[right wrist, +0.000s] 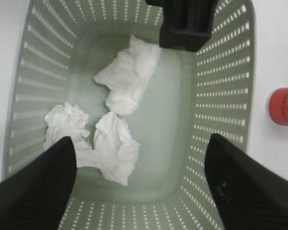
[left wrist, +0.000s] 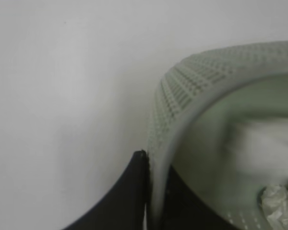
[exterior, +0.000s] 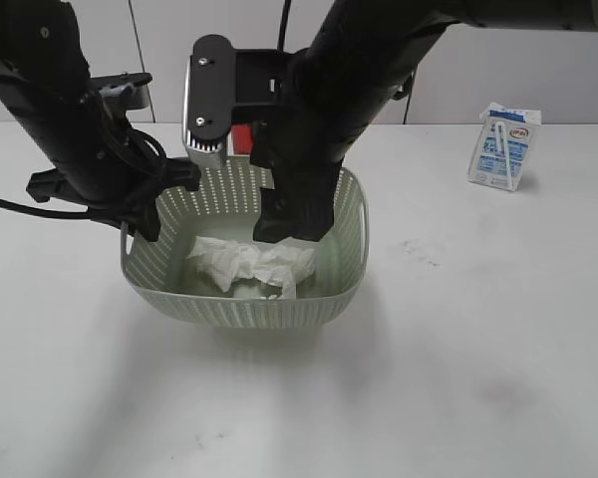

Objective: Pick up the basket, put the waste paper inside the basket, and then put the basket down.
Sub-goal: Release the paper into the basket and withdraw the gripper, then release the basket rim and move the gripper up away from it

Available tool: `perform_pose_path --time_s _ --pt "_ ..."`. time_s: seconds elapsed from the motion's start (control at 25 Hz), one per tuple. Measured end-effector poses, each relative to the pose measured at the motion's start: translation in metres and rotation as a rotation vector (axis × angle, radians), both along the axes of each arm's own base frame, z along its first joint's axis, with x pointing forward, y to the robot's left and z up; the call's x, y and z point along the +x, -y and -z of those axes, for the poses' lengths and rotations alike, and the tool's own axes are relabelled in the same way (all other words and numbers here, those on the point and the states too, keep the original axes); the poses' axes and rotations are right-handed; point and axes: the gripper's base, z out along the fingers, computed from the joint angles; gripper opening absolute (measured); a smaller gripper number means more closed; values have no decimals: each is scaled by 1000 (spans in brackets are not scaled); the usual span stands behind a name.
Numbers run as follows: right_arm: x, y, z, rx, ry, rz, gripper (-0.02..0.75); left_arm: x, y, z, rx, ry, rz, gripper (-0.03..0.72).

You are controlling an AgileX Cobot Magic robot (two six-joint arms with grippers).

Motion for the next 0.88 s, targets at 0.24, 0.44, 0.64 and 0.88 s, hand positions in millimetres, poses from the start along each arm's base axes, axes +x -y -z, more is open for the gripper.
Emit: perform_pose_path --time_s 0.24,0.44,0.64,0.88 --pt "1 -2 -1 4 27 -4 618 0 0 0 0 0 0 -9" --pt "8 1 -2 45 20 194 604 0 0 0 1 -1 0 -9" --pt "30 24 -10 -30 147 557 594 0 0 0 1 0 1 -9" --pt "60 72 -34 -74 153 935 594 5 3 -3 -10 5 -1 -9"
